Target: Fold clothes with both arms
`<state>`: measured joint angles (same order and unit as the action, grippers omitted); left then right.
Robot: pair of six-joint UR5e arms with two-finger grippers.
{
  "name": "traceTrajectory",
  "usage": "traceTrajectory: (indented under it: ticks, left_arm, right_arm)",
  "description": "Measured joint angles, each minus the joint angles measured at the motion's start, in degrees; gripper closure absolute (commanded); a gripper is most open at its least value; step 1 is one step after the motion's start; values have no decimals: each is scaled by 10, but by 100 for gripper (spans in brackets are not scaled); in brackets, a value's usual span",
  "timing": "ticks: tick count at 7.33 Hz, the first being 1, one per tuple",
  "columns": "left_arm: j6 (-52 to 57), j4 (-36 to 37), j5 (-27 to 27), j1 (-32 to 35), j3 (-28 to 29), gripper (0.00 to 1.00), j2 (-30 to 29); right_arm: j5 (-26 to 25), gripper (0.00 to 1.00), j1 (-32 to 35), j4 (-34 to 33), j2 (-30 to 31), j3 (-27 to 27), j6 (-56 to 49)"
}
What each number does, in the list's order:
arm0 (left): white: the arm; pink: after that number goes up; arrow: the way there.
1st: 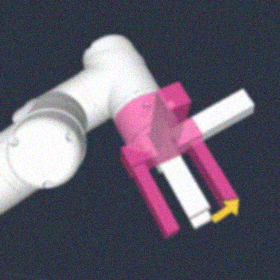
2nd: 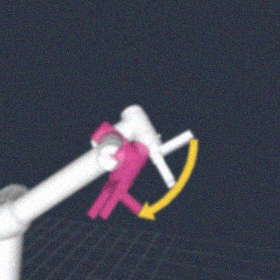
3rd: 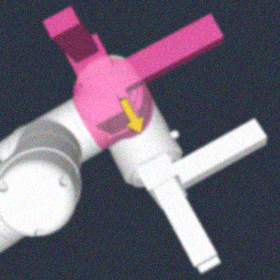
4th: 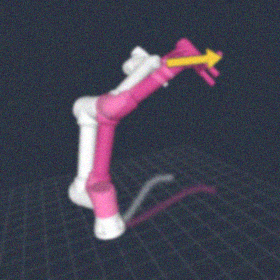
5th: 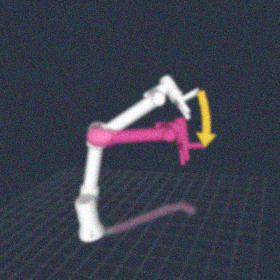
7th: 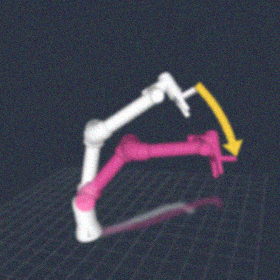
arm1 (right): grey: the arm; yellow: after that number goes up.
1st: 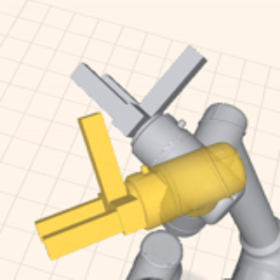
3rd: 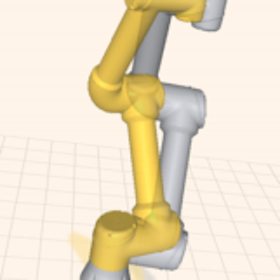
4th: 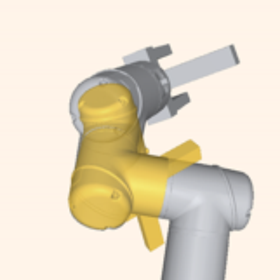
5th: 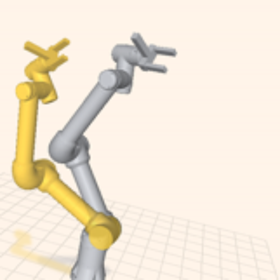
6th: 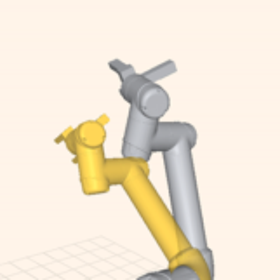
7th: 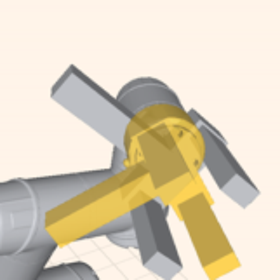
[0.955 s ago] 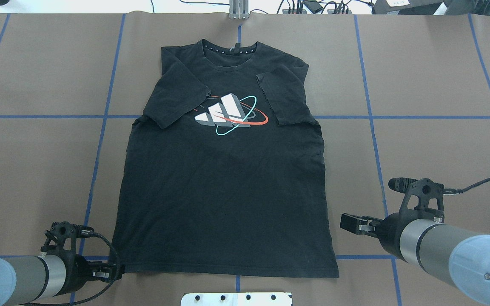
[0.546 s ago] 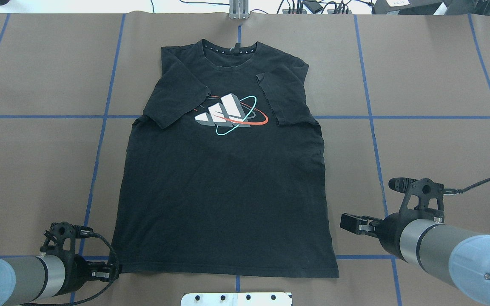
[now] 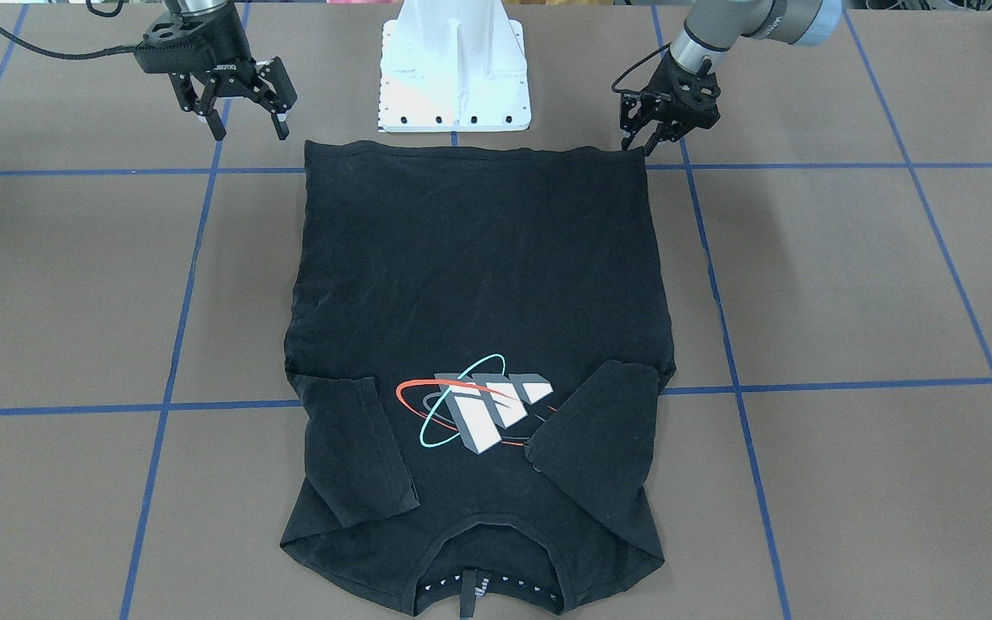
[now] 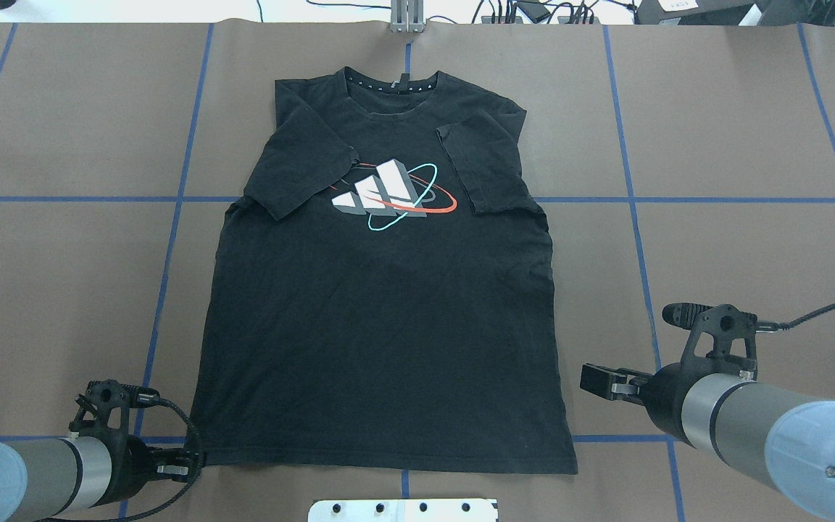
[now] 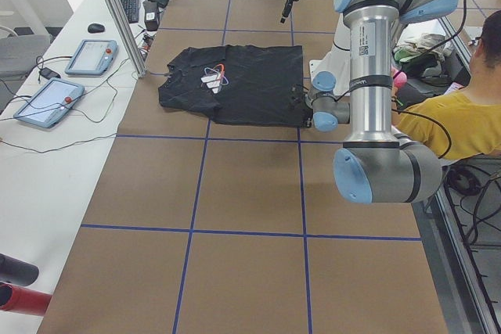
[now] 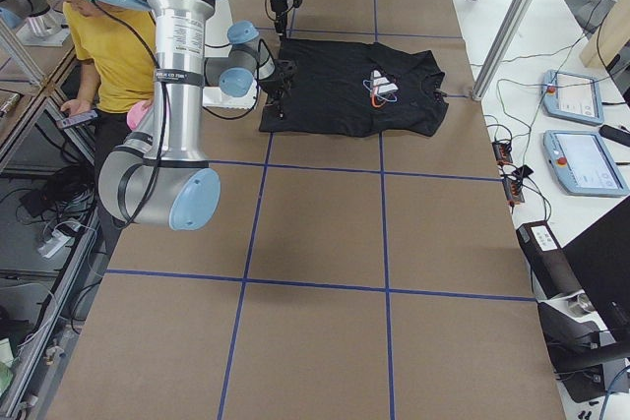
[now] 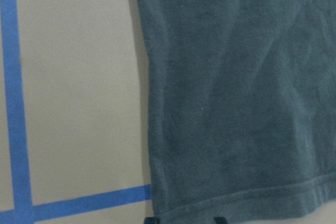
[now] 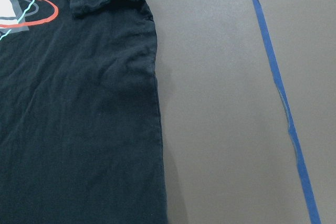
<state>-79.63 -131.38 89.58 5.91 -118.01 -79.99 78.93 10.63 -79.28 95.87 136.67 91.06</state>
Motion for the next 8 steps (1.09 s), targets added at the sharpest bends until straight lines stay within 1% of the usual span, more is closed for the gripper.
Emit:
traceTrajectory:
  ticks: [3, 5, 7, 8]
  left_arm:
    - [0, 0, 1, -1, 1, 55, 0]
    - [0, 1, 2, -1, 2, 63, 0]
    - [0, 1, 2, -1, 4, 65, 0]
    - [0, 1, 2, -2, 4, 68, 0]
  right_arm:
    - [0, 0, 0, 0, 0, 0, 0]
    - [0, 0, 0, -1, -1, 0, 0]
    - [0, 0, 0, -1, -1, 0, 0]
    - [1, 0, 0, -1, -1, 0, 0]
